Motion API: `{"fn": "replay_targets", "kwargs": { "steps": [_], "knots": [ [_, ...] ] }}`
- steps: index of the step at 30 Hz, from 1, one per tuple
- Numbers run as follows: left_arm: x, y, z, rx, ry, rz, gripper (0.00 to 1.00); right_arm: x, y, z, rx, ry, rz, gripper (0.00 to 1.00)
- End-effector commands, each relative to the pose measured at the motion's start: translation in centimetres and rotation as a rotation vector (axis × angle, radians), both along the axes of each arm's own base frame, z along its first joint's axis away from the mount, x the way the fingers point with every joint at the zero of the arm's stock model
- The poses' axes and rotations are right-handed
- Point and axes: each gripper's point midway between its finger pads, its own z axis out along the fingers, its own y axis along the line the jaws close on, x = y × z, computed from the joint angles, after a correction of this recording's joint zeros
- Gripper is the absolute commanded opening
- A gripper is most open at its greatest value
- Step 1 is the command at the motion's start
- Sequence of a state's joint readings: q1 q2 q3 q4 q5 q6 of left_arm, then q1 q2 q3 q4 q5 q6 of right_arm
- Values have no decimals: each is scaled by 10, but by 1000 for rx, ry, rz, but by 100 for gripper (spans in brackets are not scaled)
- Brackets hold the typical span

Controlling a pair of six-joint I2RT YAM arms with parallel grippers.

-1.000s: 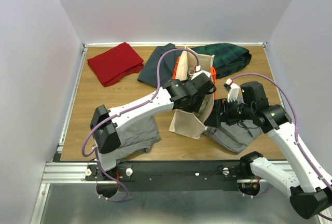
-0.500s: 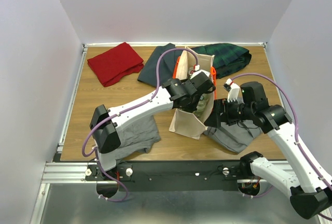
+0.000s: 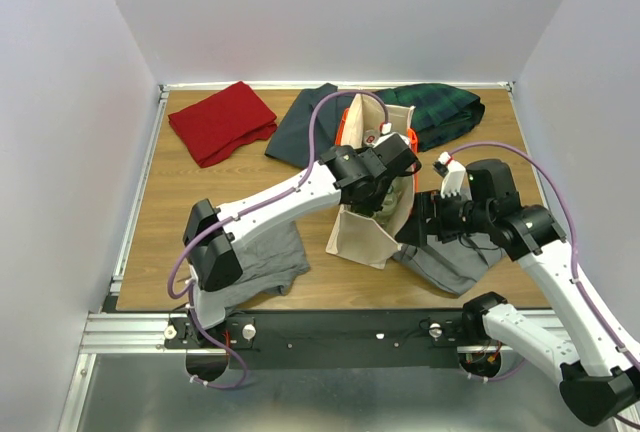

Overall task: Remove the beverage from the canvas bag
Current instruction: Take out the drink from the canvas bag.

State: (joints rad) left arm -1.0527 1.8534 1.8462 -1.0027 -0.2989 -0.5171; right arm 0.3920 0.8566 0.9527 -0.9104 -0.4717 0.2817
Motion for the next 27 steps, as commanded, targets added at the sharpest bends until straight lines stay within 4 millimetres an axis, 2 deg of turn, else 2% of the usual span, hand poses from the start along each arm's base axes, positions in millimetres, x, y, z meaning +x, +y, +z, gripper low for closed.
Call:
{"fn": "replay_targets", "kwargs": {
  "steps": [1,6,27],
  "knots": [
    [14,-9,42,-75,-69,-7,0,-11,-6,-12,-39,37,-3,100],
    [18,-6,55,-85,-85,-3,0,-11,-7,-12,-37,34,-7,100],
    [20,5,74,-86,-128,0,0,-10,-10,-9,-44,7,-24,100]
  ]
}}
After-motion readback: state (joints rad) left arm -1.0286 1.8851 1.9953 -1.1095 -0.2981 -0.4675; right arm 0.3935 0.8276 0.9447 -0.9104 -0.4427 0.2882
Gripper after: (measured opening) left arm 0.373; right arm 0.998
